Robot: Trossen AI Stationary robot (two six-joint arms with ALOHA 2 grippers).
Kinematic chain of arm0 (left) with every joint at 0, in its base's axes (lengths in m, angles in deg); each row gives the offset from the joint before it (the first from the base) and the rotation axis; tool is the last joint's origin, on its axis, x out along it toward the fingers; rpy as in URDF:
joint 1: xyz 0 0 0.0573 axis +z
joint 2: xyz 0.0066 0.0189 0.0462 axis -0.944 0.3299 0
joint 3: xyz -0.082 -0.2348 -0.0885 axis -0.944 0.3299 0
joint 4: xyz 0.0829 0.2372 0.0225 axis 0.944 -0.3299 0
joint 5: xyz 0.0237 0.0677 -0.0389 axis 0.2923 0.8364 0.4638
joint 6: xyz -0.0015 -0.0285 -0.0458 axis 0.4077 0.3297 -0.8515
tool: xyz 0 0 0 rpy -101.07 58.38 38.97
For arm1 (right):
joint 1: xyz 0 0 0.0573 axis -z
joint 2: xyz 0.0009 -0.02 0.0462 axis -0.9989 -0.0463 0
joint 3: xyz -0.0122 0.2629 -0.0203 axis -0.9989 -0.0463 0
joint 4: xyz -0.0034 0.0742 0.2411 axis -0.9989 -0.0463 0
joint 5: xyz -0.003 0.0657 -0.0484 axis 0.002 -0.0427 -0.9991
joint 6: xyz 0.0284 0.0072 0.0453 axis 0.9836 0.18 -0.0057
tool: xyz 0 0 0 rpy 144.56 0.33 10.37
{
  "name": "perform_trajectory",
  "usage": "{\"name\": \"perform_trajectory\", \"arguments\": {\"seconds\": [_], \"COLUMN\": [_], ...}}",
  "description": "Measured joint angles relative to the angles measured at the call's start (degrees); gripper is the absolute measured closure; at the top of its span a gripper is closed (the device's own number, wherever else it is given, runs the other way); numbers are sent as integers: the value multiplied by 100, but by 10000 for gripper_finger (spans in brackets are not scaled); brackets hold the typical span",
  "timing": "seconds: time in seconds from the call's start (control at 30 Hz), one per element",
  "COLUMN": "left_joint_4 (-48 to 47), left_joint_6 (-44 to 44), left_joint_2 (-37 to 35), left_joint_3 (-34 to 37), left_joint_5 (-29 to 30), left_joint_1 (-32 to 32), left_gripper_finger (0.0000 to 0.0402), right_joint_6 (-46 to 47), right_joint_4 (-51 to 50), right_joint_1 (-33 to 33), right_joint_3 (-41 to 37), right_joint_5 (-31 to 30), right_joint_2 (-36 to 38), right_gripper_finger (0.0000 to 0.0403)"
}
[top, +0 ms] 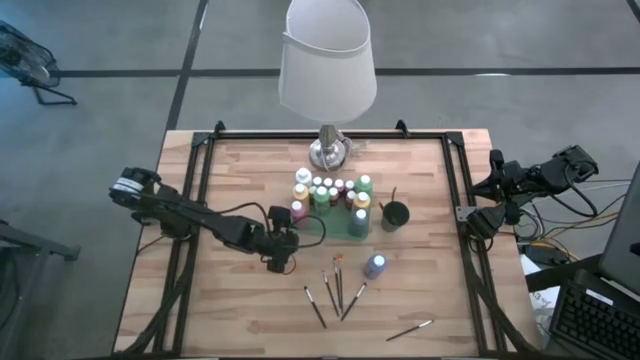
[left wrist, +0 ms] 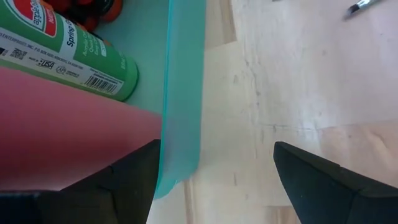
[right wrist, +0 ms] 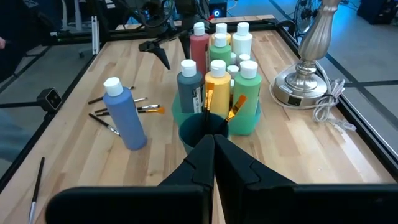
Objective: Pick & Place Paint Supplies
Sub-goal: Adjust the green bin, then put the blue paint bottle into the green bin
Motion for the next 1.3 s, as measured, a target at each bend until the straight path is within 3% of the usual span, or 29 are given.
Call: {"name": "perform_trajectory", "arguments": {"seconds": [0.63,0.83,0.93,1.1,1.3], "left_joint_4": [199,166,231,483,970], "left_joint_6": [-180,-189,-51,34,-23], "left_joint_2": [2,-81,-347,-1115,-2527], "left_joint_3": [-124,-186,-331,-431,-76], "left_joint_5": [-586,-350,-17,510,729], "left_joint_1": [-120,-148,-156,-205,-232], "left_gripper_finger": [92,92,92,92,92], "right_joint_6": [-42,-42,-20,632,-68], "right_joint_4": [2,7,27,382,1635], "right_joint_1": [1,2,0,2,0], "right_joint_3": [0,0,-1,-2,-13], "right_joint_5": [1,1,-12,-565,-563], "right_joint_2": [0,0,0,-98,-978], "right_gripper_finger": [394,394,394,394,394]}}
